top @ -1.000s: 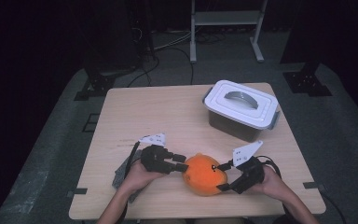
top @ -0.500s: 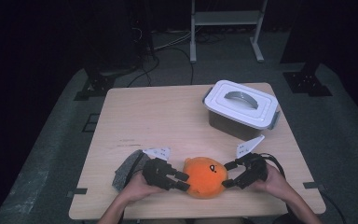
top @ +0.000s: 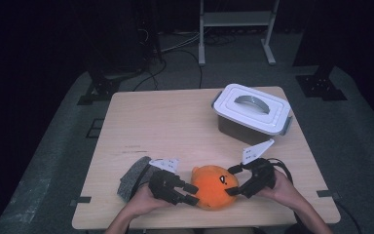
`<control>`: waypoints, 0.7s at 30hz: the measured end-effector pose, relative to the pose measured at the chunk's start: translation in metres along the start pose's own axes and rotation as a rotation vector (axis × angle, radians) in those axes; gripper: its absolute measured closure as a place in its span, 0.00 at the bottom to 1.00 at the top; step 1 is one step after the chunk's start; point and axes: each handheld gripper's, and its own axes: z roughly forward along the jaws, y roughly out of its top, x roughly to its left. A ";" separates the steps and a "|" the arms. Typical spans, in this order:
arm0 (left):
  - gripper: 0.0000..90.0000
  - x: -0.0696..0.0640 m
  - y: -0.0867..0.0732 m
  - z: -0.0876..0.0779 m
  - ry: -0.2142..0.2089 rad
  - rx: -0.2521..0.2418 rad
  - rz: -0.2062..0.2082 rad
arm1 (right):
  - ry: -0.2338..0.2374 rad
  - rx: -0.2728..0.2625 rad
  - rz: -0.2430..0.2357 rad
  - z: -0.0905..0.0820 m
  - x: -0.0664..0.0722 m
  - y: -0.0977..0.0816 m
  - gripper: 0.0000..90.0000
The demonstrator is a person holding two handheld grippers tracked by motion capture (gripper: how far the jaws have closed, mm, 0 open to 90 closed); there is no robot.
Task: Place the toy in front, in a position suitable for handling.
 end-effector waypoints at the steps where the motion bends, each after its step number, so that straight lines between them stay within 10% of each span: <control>1: 0.57 0.000 0.000 0.000 0.008 -0.001 0.000 | -0.009 0.002 0.009 0.005 -0.001 0.002 0.22; 9: 0.55 0.002 -0.003 -0.010 0.038 -0.023 0.001 | -0.048 -0.012 -0.050 0.012 -0.003 0.002 0.58; 21: 0.52 0.002 -0.008 -0.047 0.146 -0.078 -0.012 | -0.084 -0.066 -0.140 0.008 0.002 0.004 0.63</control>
